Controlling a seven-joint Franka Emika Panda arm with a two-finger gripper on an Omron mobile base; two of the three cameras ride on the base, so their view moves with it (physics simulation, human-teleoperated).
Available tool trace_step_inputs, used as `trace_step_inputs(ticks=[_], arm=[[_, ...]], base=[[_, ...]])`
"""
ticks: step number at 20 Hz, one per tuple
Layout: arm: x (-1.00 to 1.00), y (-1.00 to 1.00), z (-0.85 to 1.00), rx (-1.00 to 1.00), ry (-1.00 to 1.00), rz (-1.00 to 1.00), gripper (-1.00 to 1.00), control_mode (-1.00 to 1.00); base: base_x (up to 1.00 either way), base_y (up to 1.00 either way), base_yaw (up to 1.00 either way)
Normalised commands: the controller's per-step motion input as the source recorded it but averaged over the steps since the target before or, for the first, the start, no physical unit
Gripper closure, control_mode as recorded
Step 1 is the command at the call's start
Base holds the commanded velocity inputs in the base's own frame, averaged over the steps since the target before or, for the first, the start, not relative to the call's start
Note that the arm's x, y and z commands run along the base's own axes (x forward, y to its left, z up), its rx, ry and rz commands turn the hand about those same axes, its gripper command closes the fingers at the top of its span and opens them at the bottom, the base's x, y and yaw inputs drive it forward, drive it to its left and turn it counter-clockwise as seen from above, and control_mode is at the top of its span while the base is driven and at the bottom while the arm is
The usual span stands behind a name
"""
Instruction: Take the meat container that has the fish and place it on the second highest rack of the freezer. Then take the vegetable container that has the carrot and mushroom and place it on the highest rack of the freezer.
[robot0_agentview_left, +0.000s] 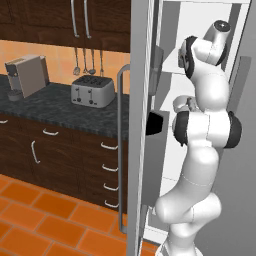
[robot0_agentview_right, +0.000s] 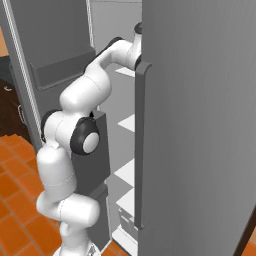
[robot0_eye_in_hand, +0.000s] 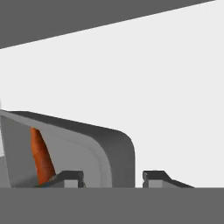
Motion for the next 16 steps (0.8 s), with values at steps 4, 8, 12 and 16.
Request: trace_step_inputs(ticks=[4,8,12,16], arm=[[-0.3,0.1,0.0,0.0,-0.04,0.0,-1.0,-1.0],[-0.97,0.28,0.0,-0.01,-0.11,0.0,-1.0,-1.0],[-1.0,0.16,0.0,-0.01,-0.09,0.0,-1.0,-1.0],[-1.0,0.6,-0.02,-0.07,-0.09,0.0,-1.0,-1.0]], base=[[0.0,0.0,0.0],[0.0,0.0,0.0],[0.0,0.0,0.0],[0.0,0.0,0.0]])
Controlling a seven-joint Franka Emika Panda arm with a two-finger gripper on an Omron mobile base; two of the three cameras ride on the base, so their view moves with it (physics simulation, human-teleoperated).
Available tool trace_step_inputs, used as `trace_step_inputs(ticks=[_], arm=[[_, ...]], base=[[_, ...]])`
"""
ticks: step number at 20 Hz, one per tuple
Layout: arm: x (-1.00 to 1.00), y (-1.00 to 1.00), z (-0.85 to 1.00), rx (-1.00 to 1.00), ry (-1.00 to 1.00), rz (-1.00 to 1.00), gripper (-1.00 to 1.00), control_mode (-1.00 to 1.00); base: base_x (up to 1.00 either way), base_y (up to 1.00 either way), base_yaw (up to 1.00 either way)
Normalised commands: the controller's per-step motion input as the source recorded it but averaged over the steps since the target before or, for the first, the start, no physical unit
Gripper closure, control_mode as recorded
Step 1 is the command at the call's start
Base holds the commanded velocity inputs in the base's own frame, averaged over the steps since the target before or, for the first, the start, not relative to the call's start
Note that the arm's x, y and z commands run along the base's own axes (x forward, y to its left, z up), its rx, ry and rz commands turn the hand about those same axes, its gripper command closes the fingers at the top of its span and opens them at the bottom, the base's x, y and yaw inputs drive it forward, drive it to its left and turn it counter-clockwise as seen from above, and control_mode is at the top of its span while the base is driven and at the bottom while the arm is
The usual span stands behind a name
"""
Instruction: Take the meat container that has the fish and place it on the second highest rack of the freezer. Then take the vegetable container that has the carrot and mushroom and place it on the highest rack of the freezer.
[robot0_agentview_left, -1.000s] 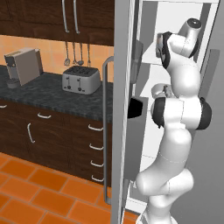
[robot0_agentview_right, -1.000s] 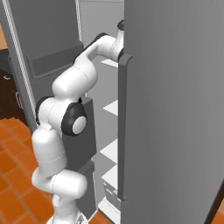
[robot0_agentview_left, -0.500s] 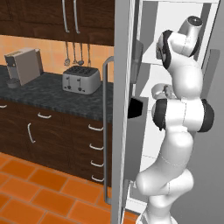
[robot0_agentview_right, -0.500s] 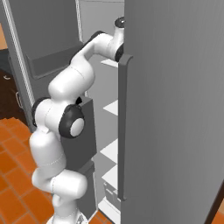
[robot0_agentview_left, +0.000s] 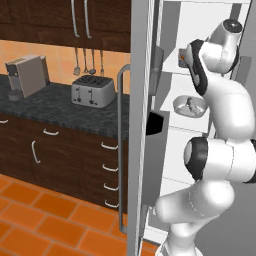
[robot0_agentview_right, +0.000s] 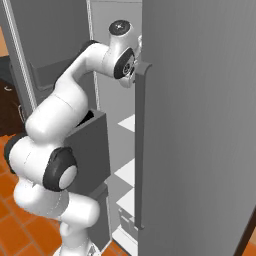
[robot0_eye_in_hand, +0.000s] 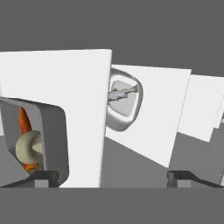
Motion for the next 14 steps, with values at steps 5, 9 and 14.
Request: trace_step_inputs(ticks=[5,9,14], arm=[[-1.0,0.23,-0.01,-0.01,-0.06,0.0,-1.0,-1.0],[-1.0,0.18,-0.04,-0.05,0.0,0.07,-1.0,-1.0],[-1.0,0.18,-0.42,0.0,0.09,0.09,-1.0,-1.0]], base=[[0.0,0.0,0.0],[0.0,0.0,0.0],[0.0,0.0,0.0]])
